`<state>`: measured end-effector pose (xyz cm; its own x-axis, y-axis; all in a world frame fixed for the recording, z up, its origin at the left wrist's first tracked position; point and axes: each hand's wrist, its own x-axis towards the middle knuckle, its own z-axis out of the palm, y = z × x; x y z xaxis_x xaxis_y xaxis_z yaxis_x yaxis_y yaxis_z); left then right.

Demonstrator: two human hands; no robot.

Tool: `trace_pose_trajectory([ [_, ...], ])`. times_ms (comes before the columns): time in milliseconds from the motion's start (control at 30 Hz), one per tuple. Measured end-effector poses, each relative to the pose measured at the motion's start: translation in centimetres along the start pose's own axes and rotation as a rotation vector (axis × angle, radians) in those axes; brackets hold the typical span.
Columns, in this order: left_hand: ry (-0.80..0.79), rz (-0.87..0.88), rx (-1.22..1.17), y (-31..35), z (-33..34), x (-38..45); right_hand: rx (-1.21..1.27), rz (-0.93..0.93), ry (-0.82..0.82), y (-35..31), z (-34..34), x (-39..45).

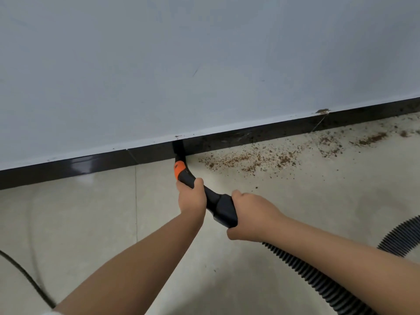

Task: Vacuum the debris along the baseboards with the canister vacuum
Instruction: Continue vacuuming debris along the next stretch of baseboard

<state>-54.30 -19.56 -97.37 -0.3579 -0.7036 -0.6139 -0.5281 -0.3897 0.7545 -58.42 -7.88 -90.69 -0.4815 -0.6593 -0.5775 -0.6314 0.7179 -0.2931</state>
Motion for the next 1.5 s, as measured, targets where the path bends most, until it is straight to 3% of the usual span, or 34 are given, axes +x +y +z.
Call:
trace_pose_trajectory([
  [267, -0.057, -0.035, 0.016, -0.2, -0.2, 0.1, -0.008, -0.018, 0.008, 0.4, 0.9, 0.1],
  [567, 0.026, -0.034, 0.026, -1.1, -0.9, -0.4, 0.029, -0.070, -0.005, 0.4, 1.6, -0.2],
  [900, -0.150, -0.031, 0.139, 0.5, 1.3, -0.3, 0.042, 0.015, 0.028, 1.9, 0.8, -0.8],
  [1500, -0.300, 0.002, 0.177, 1.0, 7.2, -1.3, 0.093, 0.158, 0.097, 6.2, 0.4, -2.7],
])
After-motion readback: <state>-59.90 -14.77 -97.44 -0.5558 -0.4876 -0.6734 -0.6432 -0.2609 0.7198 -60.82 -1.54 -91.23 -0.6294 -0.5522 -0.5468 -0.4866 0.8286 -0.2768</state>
